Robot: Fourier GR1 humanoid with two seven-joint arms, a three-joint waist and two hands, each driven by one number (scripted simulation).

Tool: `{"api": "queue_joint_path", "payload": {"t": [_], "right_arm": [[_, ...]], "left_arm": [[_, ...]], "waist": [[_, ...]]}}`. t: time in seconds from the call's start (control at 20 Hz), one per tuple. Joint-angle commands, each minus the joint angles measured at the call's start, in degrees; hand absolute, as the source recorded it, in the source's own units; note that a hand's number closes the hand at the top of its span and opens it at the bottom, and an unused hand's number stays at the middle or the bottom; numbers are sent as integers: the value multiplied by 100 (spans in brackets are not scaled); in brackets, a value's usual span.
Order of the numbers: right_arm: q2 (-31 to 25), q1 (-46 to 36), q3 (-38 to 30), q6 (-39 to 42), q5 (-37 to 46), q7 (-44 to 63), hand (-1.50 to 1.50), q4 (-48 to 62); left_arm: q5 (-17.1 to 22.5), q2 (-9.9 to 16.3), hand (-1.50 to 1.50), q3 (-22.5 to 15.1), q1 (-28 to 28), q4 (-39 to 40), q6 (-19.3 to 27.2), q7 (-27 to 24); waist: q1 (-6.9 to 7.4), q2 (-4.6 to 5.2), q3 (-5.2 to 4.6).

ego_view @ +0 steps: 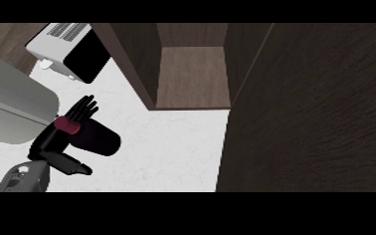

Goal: Pick up the wine, place it into the cabinet and close the cabinet

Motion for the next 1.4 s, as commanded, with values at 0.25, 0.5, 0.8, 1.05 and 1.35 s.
{"api": "queue_joint_path", "payload": {"t": [0.25, 0.5, 0.8, 1.05, 1.35], "right_arm": [[69, 0, -98, 8, -327, 23, -150, -227], [78, 91, 124, 36, -206, 121, -150, -361], [147, 348, 444, 43, 25, 50, -150, -465], [115, 304, 246, 100, -21, -215, -150, -186], [43, 171, 106, 113, -224, 13, -150, -235]], "left_arm": [[-417, 58, -150, -302, -434, 1441, -369, -1368], [-242, -42, -150, -254, -580, 2036, -533, -1612], [-230, -144, -150, -496, -426, 2045, -888, -1793], [-299, -303, -150, -612, -646, 2214, -646, -1979], [-221, -527, -150, -644, -946, 2369, -425, -1905]], "waist": [[-24, 11, -4], [-106, 34, -20], [-58, 4, -16], [-59, 22, -11], [-76, 27, -11]]}}
